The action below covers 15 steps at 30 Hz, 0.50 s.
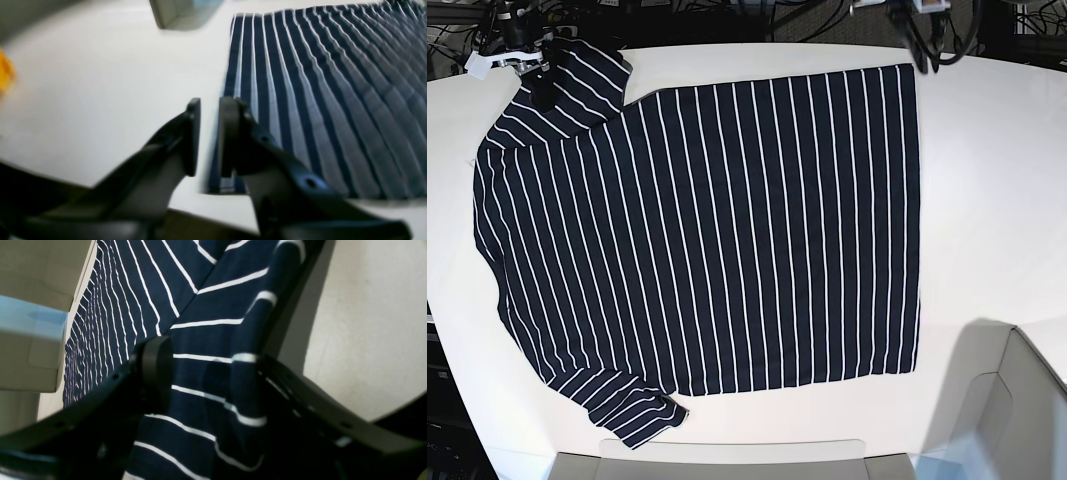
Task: Fold the T-shirt properly
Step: 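Move both grippers down to the shirt's shoulder corners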
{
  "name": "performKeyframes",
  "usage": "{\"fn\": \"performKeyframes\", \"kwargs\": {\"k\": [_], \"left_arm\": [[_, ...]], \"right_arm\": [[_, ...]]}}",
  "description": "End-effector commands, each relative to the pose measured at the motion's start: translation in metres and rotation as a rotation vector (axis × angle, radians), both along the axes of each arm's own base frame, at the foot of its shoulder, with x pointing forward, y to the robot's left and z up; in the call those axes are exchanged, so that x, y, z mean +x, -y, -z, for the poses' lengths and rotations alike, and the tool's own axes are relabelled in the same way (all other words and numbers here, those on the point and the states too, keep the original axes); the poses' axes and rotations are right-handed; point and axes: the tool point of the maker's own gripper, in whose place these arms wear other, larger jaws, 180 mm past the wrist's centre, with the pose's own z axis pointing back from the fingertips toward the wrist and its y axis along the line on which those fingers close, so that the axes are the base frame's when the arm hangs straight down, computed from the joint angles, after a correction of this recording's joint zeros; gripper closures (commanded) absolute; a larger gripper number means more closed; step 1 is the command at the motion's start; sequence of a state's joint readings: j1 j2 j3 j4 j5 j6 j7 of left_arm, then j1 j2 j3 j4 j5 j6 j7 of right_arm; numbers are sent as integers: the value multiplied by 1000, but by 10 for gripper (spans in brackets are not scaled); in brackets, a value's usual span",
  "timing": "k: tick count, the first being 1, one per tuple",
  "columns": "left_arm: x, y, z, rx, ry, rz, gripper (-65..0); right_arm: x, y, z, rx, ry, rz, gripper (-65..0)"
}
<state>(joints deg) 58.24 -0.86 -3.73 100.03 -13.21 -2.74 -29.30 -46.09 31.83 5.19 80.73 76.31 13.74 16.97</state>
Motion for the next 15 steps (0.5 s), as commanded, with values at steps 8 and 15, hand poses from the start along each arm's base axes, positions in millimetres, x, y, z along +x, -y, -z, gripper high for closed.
{"fn": "performKeyframes", "kwargs": {"k": [8,15], "left_arm": [[21,-14,18,-495,-174,-38,-171],[27,-33,48,-521,-325,-64,-171]], "right_arm": [[-7,8,5,-35,-64,-35,-305],[-6,8,5,-38,-64,-41,-305]]}}
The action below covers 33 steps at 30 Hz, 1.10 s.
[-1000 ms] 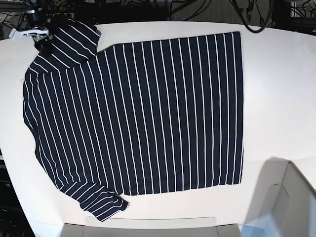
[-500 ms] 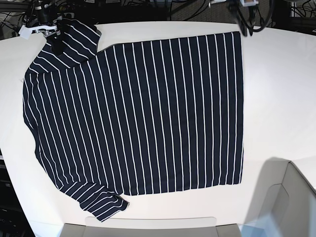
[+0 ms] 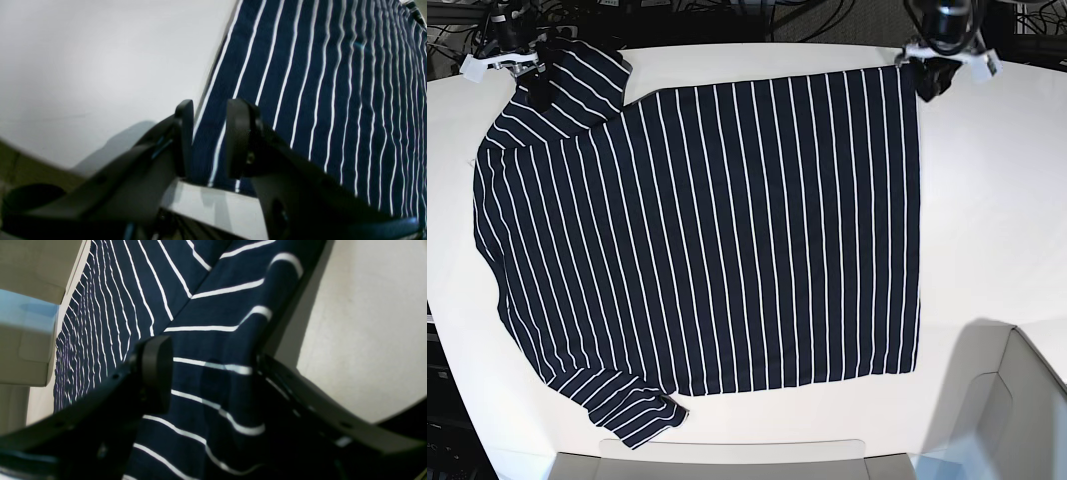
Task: Fold the T-shirt properly
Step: 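Move both grippers down to the shirt's shoulder corners, then grasp the shoulder corners with both grippers and lift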
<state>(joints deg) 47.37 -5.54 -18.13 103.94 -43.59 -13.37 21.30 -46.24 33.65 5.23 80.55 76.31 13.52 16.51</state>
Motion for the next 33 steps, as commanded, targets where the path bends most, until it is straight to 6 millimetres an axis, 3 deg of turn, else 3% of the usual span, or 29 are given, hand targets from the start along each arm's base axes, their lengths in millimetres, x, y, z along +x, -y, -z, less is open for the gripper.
{"fn": "performKeyframes", "kwargs": {"k": [1,9,17,21,24,27,28,30,33], "left_arm": [[2,-3,-4,6,13,1,-171],[1,-5,21,-42,-81,4,-171],[-12,26,30,-128,-140,168,-171],[-23,31,46,-162,-186,171,-170],[-15,29,49,-164,-174,163,-144],[-13,28,51,-166,-173,157,-56],[-13,27,51,-166,-176,155,-13],[-11,26,50,-160,-172,157,0],[-9,22,46,-149,-161,154,0]], "right_arm": [[-8,1,6,-15,-51,-16,-305],[3,-12,13,22,-89,-88,-305],[8,-18,11,32,-83,-103,-305],[9,-19,11,35,-83,-109,-305],[7,-19,11,35,-85,-111,-295],[7,-19,11,27,-85,-118,-195],[9,-19,11,13,-82,-130,-140],[12,-27,7,-16,-68,-170,-17],[12,-37,-4,-52,-47,-226,0]]}}
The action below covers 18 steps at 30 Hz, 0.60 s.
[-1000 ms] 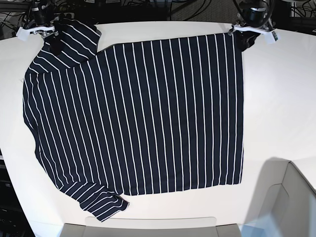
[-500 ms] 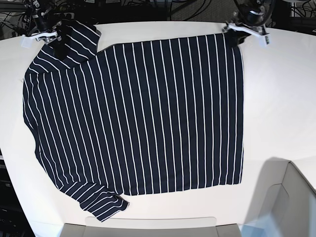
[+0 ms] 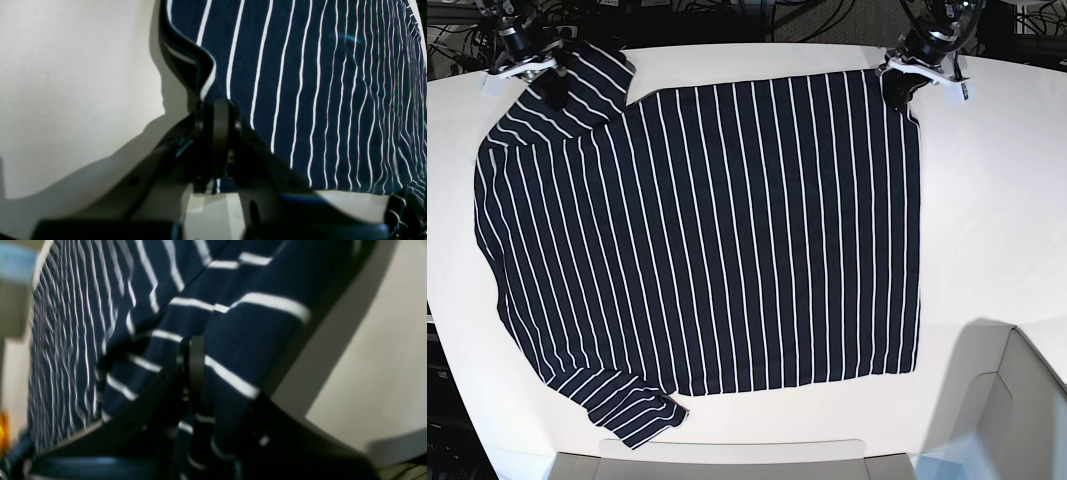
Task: Fold the T-shirt properly
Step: 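Grasp the shoulder corners with both grippers and lift, then carry the shoulder edge toward the hem with both grippers, folding over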
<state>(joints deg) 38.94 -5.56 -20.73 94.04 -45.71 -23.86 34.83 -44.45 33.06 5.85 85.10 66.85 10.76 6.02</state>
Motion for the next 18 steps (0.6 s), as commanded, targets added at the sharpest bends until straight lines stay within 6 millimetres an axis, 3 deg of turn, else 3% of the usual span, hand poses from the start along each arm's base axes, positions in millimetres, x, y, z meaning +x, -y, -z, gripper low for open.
{"fn": "performKeyframes", "kwargs": {"k": [1,5,9,12,18], "left_arm": [[-16,-15,4,49,-67,-4,0],[-12,-53,-19,134,-25,-69,0],[-6,-61,-30,166,3,-69,0],[-5,-65,-34,180,-12,-40,0],[-5,-106,-51,273,-30,-36,0]], "right_arm": [[2,3,-13,-8,37,-10,0],[10,-7,-41,-12,130,14,0],[13,-16,-60,-68,200,3,0],[17,-12,-71,-116,244,32,0],[20,-2,-82,-188,219,43,0]]}}
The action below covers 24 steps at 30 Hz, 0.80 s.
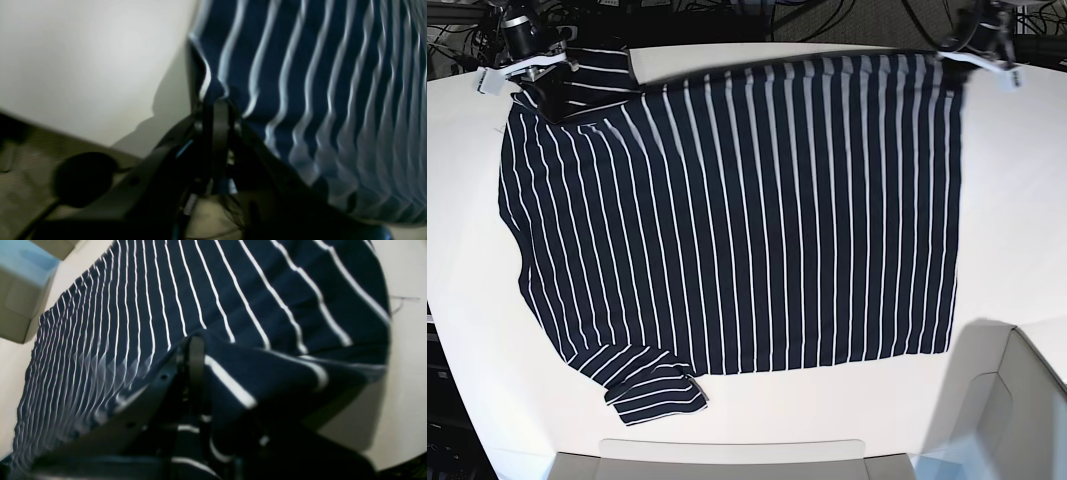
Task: Fold the T-shirt properly
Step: 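Carry the shoulder edge toward the hem with both grippers, folding over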
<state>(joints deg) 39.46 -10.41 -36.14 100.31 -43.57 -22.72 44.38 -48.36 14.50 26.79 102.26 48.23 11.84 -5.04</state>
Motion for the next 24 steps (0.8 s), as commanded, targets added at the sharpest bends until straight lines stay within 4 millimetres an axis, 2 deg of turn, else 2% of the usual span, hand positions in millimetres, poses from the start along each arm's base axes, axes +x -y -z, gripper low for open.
{"fn": "performKeyframes", "kwargs": {"k": [1,4,10,13,19,24], "left_arm": [[13,-7,-15,37,45,18,0],[31,-9,-26,50,65,46,0],[76,-12,-39,18,104,34,0],[90,-19,-45,-8,108,-19,0],[132,-24,-65,-52,195,-106,0],[158,-21,-53,-117,174,-122,0]], "right_arm": [[10,6,-16,-31,53,6,0],[19,6,-17,-97,38,-19,0],[53,-3,-15,-216,7,-110,0],[71,-8,-21,-251,-13,-155,0],[110,-4,-30,-367,-47,-192,0],[130,-19,-31,-443,-69,-255,0]]}}
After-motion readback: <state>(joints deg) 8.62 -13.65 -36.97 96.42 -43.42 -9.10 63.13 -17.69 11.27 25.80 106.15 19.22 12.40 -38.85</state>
